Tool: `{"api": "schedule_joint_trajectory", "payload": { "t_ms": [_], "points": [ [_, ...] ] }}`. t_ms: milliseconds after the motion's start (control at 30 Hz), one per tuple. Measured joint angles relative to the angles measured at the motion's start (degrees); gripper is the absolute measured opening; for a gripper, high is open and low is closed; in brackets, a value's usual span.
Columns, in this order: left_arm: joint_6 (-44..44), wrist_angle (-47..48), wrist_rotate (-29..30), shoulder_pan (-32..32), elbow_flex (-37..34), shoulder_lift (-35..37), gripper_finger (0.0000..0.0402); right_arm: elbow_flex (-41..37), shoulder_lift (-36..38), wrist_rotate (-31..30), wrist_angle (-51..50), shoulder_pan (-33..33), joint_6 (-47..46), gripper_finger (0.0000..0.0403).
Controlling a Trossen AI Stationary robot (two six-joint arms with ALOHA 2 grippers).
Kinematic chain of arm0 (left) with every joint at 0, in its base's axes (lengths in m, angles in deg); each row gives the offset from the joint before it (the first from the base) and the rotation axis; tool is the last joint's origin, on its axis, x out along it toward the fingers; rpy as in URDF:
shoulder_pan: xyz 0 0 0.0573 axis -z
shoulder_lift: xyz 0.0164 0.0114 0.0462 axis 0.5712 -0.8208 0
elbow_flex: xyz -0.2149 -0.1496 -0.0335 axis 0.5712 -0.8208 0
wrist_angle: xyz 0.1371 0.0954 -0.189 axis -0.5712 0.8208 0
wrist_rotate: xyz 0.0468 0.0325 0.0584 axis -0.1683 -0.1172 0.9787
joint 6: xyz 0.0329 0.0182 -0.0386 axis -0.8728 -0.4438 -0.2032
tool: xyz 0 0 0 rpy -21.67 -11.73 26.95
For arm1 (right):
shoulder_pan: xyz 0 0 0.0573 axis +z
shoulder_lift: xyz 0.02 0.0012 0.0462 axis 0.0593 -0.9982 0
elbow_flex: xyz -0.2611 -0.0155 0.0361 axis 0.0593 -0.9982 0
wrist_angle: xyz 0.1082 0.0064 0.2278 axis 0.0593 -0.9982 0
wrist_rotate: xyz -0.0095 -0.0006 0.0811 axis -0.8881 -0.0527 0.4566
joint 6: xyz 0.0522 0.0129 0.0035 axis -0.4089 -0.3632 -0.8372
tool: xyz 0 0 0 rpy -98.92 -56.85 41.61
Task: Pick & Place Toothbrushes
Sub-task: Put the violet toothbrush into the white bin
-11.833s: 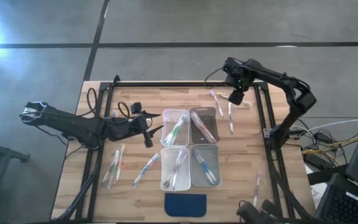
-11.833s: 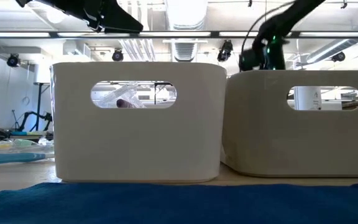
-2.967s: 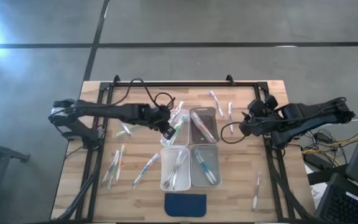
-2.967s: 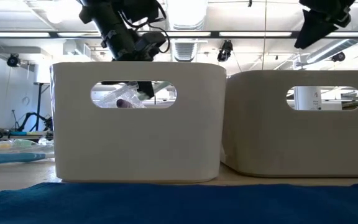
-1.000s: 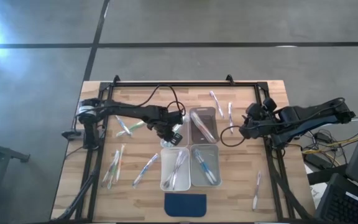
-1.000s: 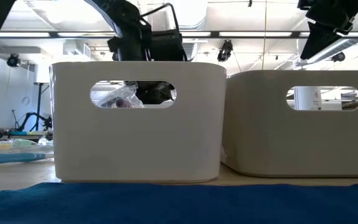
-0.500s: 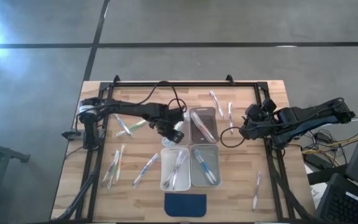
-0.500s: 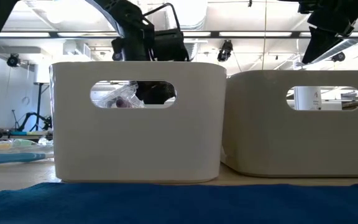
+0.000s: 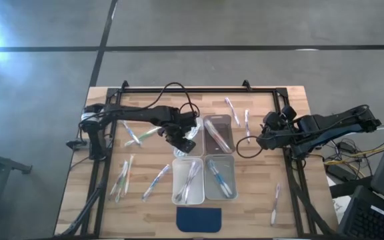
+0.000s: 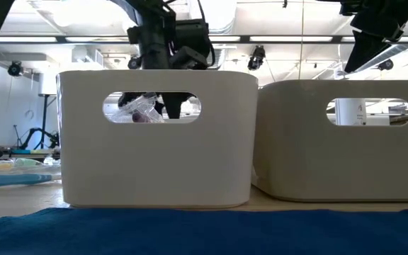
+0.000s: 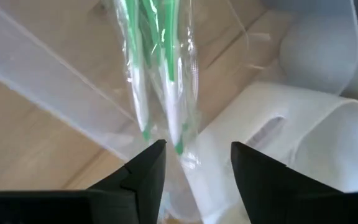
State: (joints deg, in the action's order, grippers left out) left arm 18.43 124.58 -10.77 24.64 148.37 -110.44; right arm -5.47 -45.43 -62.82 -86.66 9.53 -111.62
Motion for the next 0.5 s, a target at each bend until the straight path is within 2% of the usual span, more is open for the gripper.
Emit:
{"api": "schedule_joint_trajectory", "payload": {
  "t_ms": [267, 500],
  "points": [
    [0.46, 1.97, 0.58, 0.00, 0.93, 6.38, 0.0186, 0.00, 0.04, 0.00, 0.00, 0.02, 0.00, 0.0194],
    [2.23, 2.76, 5.10, 0.09, 0.86, 16.17, 0.0186, 0.00, 0.04, 0.00, 0.02, 0.02, 0.00, 0.0206]
  ]
}}
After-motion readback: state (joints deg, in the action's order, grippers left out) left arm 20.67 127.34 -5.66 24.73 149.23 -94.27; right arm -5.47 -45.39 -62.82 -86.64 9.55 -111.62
